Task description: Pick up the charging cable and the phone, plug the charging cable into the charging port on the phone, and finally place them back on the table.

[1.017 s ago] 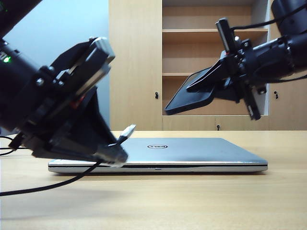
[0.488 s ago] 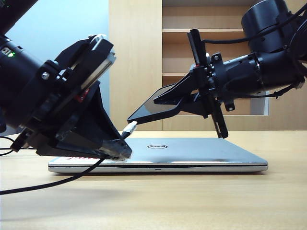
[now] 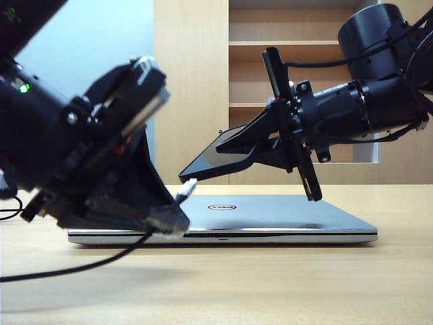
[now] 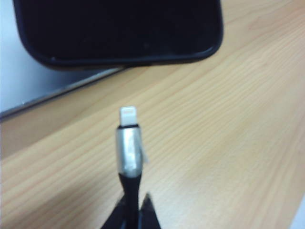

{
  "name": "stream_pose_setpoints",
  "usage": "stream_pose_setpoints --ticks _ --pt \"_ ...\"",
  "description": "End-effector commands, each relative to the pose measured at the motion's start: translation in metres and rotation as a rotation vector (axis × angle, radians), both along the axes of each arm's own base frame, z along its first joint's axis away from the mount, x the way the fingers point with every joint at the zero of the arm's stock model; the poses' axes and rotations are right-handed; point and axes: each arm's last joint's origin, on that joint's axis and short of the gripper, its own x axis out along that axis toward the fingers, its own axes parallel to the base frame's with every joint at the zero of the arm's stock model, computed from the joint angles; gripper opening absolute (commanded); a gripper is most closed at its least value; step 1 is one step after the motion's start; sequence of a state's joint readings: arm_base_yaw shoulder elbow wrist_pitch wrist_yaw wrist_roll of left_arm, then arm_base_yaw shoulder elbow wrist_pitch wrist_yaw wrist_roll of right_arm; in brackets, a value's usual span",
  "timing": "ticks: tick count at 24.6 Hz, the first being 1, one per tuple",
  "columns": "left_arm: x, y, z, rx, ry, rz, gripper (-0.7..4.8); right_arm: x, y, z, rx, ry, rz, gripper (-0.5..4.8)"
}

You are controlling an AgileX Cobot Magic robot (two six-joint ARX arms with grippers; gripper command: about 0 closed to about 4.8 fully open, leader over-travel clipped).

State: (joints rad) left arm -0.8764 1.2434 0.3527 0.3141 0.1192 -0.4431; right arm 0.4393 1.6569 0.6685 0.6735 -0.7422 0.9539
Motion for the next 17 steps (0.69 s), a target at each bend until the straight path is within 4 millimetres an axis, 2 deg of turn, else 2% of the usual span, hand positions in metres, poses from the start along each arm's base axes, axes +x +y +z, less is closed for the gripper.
stream_pose_setpoints --ticks 1,17 --pt "0.0020 -0.0028 -0.0002 -0.017 -0.010 0.000 -0.06 0.0009 0.0026 0.0073 0.027 -0.045 0.013 -0.06" --pt "0.0025 -0.0034 -0.0004 -0.020 -0.013 0.000 -0.06 -0.0028 0.0094 0.0069 0.021 -0.056 0.033 -0.06"
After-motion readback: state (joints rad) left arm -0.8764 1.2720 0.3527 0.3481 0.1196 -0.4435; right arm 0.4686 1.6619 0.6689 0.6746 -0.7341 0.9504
